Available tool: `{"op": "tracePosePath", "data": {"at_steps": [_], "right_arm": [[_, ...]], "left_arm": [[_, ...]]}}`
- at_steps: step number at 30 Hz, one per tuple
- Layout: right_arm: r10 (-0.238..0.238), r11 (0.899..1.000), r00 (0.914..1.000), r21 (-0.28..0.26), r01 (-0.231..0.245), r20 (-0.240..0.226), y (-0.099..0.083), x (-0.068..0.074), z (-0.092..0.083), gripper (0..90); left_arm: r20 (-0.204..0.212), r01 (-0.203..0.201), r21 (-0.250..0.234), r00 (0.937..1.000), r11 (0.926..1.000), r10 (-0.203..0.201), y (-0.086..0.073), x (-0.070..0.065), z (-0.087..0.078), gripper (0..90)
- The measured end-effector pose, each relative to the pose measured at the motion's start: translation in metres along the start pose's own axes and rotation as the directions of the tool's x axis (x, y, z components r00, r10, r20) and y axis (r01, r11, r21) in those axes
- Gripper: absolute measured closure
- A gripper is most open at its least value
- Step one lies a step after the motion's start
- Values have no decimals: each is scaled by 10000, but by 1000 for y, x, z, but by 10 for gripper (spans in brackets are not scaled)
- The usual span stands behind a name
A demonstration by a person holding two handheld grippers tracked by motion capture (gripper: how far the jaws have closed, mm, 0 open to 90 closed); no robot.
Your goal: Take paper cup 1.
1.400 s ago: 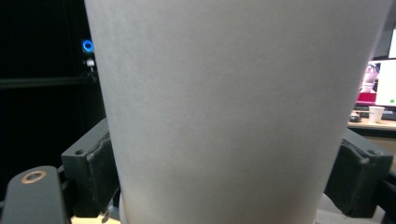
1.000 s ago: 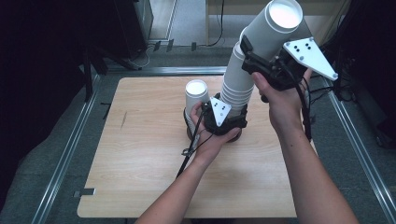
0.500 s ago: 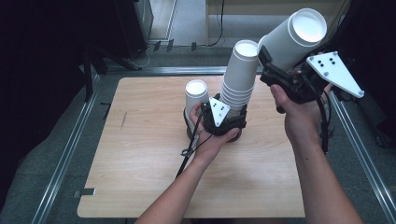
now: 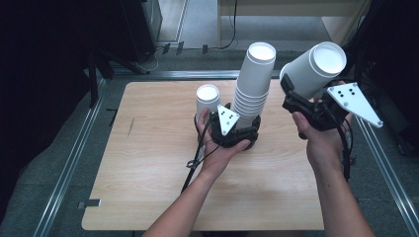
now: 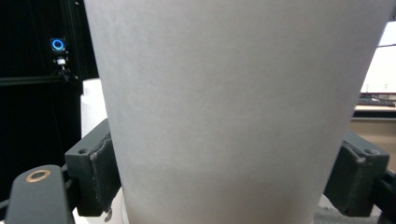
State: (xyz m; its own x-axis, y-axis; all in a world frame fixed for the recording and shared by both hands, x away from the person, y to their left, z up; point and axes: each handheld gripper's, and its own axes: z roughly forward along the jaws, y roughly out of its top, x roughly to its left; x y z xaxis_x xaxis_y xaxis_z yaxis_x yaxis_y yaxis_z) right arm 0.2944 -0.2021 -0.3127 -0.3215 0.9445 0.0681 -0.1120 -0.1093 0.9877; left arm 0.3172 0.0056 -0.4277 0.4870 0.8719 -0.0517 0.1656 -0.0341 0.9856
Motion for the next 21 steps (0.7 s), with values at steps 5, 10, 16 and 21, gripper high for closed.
{"op": "tracePosePath", "data": {"at_steps": [5,10,16,21], "right_arm": [[-105,9996,9999,268,103,73,-15,-2,-5,137],[-140,9984,9999,545,136,54,-28,-3,-11,136],[-209,9969,9998,764,205,37,-41,-3,-19,136],[-543,9944,9985,906,547,-64,-52,2,-25,136]], "left_arm": [[607,-194,230,9980,9995,180,-1,-3,-10,27],[809,-146,195,9966,9997,129,-7,-1,-25,27],[925,-84,357,9957,9993,51,-18,4,-42,27],[906,-111,418,9959,9991,73,-24,6,-58,26]]}}
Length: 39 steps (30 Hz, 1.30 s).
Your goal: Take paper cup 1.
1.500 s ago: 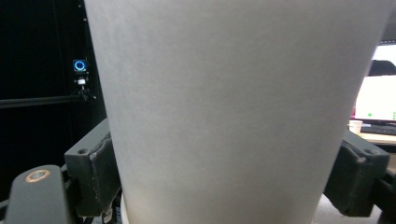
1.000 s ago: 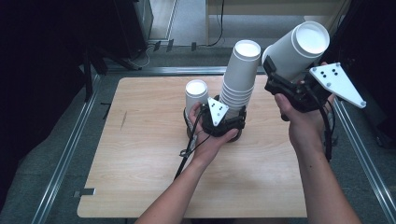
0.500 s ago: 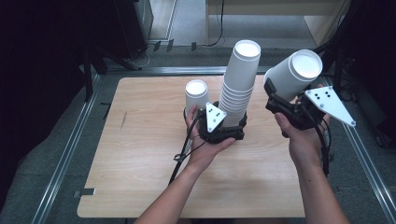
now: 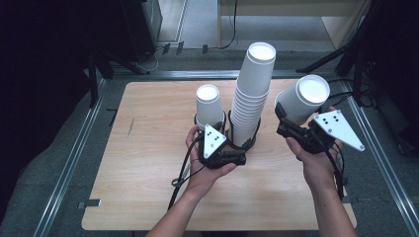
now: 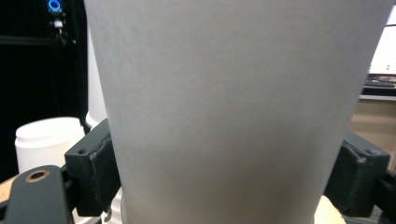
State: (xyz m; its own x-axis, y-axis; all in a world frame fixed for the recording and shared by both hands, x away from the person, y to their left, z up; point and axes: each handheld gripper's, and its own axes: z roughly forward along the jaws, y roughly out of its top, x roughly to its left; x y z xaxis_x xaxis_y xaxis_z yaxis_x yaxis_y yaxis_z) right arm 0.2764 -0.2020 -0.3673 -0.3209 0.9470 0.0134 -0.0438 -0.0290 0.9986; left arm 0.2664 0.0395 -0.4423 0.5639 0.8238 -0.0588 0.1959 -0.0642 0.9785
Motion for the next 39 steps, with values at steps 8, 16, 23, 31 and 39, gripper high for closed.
{"op": "tracePosePath", "data": {"at_steps": [8,16,23,31,39], "right_arm": [[-69,9995,9998,322,75,-176,-21,10,-8,135],[-160,9966,9994,803,185,-309,-46,16,-18,135],[-409,9920,9982,1176,457,-433,-66,20,-22,135],[-1088,9817,9915,1493,1186,-719,-83,29,-27,134],[-2380,9502,9674,1859,2503,-862,-101,36,-28,134]], "left_arm": [[-173,257,199,9995,9995,-254,-14,10,-24,26],[-265,512,449,9984,9977,-500,-28,18,-41,27],[-388,930,624,9951,9937,-907,-39,24,-54,27],[-407,981,814,9946,9918,-950,-54,26,-66,27],[-266,846,1157,9963,9897,-821,-60,35,-69,27]]}}
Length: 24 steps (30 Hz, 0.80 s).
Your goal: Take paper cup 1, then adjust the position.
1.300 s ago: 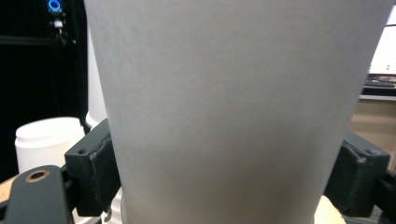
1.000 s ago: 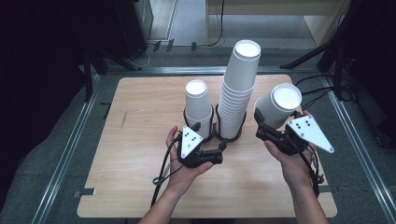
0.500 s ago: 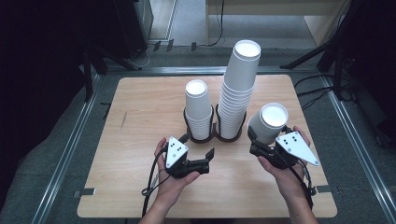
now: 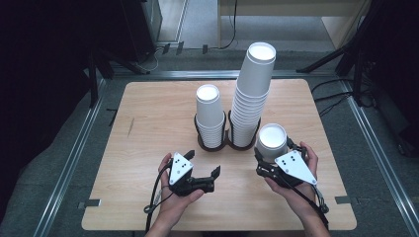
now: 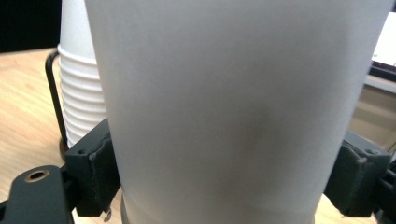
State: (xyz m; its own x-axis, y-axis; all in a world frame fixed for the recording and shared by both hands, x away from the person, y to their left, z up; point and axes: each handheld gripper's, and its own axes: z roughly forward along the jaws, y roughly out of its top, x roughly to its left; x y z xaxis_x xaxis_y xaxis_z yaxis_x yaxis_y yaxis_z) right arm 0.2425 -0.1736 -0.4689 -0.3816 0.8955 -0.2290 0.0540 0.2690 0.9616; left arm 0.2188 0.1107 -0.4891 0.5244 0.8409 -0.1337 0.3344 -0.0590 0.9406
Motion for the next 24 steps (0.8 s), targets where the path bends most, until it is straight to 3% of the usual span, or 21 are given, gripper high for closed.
{"op": "tracePosePath", "data": {"at_steps": [9,13,17,23,24], "right_arm": [[-1073,9931,9942,481,1072,-8,-12,11,8,134],[-1827,9810,9832,667,1822,18,-18,18,12,134],[-2683,9603,9633,814,2670,57,-22,24,15,133],[-3073,9483,9516,867,3055,88,-23,27,16,133],[-3280,9412,9446,893,3258,106,-24,28,16,132]], "left_arm": [[10,183,15,9998,9998,-183,1,9,-2,27],[142,264,20,9995,9996,-264,1,9,-1,28],[249,226,0,9994,9997,-226,2,9,-2,28],[355,199,-37,9992,9998,-198,4,7,-2,28],[403,140,-16,9991,9999,-140,4,7,-2,28]]}}
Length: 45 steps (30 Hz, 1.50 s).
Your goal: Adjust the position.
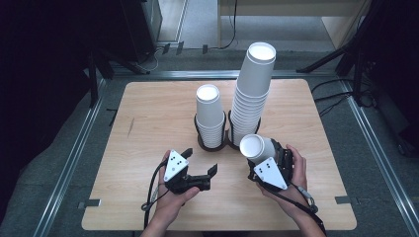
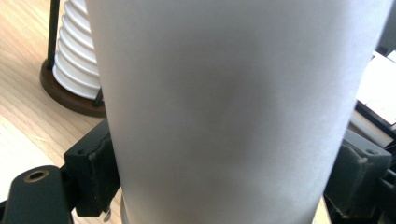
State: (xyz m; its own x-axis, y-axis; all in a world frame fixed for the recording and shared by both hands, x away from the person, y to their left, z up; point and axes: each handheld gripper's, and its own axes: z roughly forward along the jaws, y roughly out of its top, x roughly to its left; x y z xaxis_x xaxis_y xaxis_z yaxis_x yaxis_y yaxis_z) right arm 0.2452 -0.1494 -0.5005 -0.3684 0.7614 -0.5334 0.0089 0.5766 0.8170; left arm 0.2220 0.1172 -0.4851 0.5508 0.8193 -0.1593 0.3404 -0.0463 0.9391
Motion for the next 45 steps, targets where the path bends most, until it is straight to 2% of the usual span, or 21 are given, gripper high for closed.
{"op": "tracePosePath", "data": {"at_steps": [1,7,11,19,21,28,33,38,45], "right_arm": [[-308,9995,9995,-6,308,25,0,1,0,132],[-815,9967,9966,11,815,132,0,6,2,133],[-1308,9914,9913,-90,1309,129,1,10,1,133],[-1882,9818,9821,-271,1879,-100,2,20,1,136],[-2203,9748,9754,-380,2197,-115,2,24,0,136],[-2900,9553,9566,-683,2876,-275,3,33,-2,136],[-3213,9446,9460,-861,3168,-438,3,37,-3,136],[-3444,9364,9366,-953,3378,-644,2,42,-3,135],[-3580,9308,9295,-1132,3477,-890,2,48,-4,135]], "left_arm": [[52,-78,-1,10000,10000,78,0,-2,0,29],[368,-272,117,9990,9996,267,0,-7,2,40],[588,-342,131,9977,9993,333,0,-10,2,41],[1005,-602,323,9933,9977,567,-2,-17,6,41],[1134,-663,356,9916,9972,618,-3,-19,6,41],[1512,-924,446,9849,9947,847,-4,-24,7,41],[1891,-912,524,9787,9945,798,-4,-27,8,49],[2146,-1131,555,9717,9920,987,-4,-30,8,52],[2229,-1179,680,9697,9907,1001,-5,-32,10,59]]}}
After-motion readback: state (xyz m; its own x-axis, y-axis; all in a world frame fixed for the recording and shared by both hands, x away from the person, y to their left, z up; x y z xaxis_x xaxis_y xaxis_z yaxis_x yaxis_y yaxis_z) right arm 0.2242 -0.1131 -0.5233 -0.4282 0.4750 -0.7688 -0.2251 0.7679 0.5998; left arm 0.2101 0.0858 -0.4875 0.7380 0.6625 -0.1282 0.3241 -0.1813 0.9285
